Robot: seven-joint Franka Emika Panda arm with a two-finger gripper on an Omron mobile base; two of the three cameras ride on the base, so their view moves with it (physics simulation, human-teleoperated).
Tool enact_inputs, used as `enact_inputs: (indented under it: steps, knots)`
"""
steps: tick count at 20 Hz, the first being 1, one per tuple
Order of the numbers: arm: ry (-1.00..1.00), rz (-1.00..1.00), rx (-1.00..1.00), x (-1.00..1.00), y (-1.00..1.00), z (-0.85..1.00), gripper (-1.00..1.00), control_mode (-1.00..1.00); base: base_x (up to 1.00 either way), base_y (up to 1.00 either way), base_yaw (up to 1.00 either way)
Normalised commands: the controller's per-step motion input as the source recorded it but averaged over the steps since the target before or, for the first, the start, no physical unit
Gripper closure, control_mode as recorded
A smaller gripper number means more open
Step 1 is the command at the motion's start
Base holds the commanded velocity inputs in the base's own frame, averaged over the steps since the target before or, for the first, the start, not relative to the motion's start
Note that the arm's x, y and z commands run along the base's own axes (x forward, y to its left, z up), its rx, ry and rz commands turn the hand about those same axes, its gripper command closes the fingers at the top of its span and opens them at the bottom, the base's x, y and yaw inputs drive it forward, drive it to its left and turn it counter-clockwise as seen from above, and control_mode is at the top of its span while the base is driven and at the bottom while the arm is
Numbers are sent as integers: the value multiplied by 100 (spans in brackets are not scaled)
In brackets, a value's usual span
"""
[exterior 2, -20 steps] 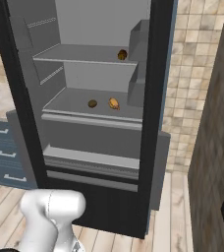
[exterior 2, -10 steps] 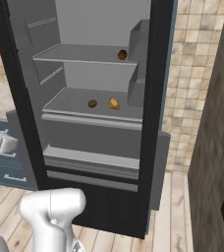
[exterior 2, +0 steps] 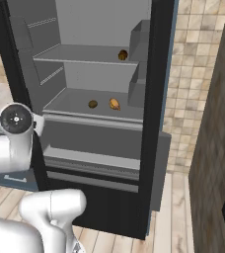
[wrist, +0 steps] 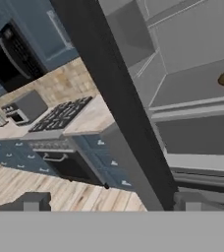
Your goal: Open the fridge, remove the kiwi, sweet potato, and chicken drumstick, and place them on any counter.
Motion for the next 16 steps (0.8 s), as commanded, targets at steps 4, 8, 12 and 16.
enact_inputs:
  steps: [4,8,12,16]
  knots:
    - [0,21,3,25,-13,1,-100,-100,0,0,0]
    - [0,10,0,29,-9,0,-100,-100,0,0,0]
    - [3,8,0,17,-30,0,-100,-100,0,0,0]
    - [4,6,0,12,-30,1,-100,-100,0,0,0]
